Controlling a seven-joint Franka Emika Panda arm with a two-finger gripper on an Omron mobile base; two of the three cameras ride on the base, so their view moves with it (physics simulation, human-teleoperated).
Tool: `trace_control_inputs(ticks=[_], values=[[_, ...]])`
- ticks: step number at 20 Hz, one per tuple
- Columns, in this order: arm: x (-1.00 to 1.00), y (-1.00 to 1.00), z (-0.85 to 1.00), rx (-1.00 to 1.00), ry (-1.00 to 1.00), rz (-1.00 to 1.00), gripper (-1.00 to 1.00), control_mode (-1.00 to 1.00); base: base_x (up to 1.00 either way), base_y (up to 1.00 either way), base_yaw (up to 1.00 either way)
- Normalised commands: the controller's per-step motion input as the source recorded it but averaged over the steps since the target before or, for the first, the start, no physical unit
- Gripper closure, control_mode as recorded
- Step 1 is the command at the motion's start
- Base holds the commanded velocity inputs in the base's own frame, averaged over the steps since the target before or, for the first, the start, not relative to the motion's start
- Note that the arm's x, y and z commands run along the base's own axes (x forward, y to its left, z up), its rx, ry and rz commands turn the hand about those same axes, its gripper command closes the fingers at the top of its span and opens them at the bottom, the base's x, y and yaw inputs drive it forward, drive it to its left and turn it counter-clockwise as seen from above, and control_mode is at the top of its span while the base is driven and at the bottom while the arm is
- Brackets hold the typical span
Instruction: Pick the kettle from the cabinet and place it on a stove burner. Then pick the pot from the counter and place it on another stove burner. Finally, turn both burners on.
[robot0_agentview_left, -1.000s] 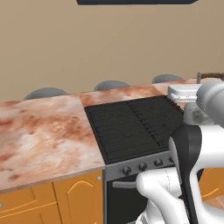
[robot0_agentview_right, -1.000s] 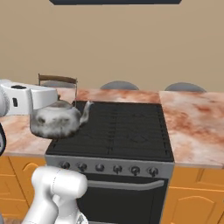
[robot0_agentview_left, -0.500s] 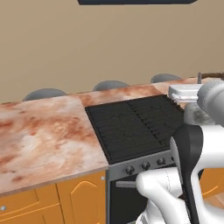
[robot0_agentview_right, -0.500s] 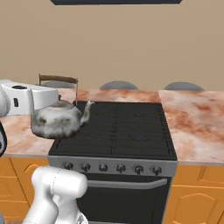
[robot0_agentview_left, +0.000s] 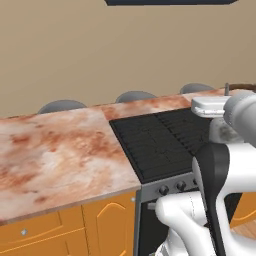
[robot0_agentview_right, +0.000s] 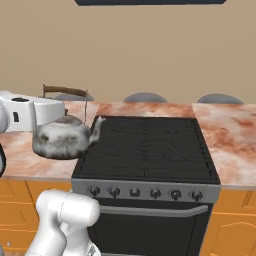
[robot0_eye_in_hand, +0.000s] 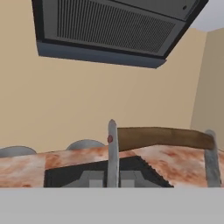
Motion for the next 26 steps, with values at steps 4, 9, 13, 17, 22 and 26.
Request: trace_control_inputs(ticks=[4, 9, 13, 17, 22, 26], values=[[0.0, 0.0, 0.0, 0.0, 0.0, 0.0, 1.0, 1.0, 0.0, 0.01, 0.0], [0.0, 0.0, 0.0, 0.0, 0.0, 0.0, 1.0, 1.0, 0.08, 0.01, 0.01], [0.0, 0.0, 0.0, 0.0, 0.0, 0.0, 1.0, 1.0, 0.27, 0.16, 0.04], [0.0, 0.0, 0.0, 0.0, 0.0, 0.0, 1.0, 1.0, 0.23, 0.21, 0.04], [0.0, 0.0, 0.0, 0.0, 0.0, 0.0, 1.0, 1.0, 0.2, 0.17, 0.03], [0.0, 0.0, 0.0, 0.0, 0.0, 0.0, 1.0, 1.0, 0.12, 0.05, 0.03]])
